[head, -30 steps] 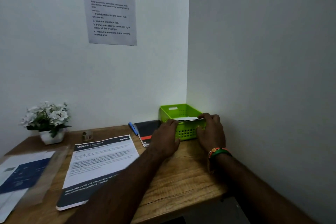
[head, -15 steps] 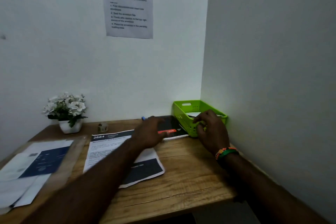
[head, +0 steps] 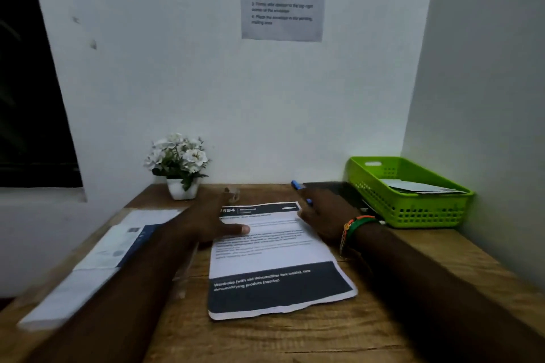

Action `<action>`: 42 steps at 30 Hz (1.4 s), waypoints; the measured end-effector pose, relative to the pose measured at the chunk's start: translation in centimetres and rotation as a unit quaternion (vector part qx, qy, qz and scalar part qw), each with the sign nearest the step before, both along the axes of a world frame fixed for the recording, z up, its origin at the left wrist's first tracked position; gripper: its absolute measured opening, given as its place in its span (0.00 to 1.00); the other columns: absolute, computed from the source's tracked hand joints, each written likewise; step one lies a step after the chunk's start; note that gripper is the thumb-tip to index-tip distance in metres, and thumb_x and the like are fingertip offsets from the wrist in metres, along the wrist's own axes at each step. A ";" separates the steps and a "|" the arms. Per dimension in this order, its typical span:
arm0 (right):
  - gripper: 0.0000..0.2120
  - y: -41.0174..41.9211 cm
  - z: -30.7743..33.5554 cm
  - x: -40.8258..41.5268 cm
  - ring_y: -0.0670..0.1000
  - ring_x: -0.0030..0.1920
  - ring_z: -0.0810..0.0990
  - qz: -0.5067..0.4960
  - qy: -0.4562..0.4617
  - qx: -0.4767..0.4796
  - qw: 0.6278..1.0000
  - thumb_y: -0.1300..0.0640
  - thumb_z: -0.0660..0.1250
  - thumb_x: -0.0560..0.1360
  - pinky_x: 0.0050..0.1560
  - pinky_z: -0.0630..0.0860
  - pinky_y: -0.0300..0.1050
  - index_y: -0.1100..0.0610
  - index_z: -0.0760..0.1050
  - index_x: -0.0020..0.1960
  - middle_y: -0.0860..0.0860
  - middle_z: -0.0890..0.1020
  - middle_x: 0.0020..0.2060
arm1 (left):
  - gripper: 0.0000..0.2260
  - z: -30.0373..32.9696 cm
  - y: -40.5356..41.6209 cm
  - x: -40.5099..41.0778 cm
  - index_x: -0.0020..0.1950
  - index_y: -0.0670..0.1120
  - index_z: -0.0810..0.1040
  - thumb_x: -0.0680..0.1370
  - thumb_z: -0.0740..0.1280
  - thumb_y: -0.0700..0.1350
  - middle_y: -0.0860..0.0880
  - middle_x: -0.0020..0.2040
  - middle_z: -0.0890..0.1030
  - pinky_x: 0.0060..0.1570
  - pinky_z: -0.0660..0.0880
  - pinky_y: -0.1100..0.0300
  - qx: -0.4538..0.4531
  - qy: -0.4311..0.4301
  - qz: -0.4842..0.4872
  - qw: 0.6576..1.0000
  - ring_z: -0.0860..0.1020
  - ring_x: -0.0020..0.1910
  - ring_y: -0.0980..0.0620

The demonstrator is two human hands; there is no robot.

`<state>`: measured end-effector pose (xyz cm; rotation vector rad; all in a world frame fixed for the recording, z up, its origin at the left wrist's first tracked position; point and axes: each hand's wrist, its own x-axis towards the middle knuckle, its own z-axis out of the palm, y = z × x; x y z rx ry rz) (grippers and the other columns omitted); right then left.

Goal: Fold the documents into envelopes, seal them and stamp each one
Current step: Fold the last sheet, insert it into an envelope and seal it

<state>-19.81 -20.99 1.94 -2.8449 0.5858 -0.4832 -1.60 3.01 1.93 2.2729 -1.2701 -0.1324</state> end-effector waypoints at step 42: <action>0.12 4.1 1.4 -0.4 0.47 0.58 0.80 0.130 0.069 -0.021 0.989 0.54 0.70 0.75 0.62 0.74 0.42 0.50 0.83 0.59 0.47 0.84 0.57 | 0.17 -0.6 -2.3 -4.3 0.71 0.45 0.75 0.85 0.60 0.50 0.46 0.70 0.75 0.69 0.69 0.53 0.121 -0.147 -0.055 0.980 0.73 0.69 0.47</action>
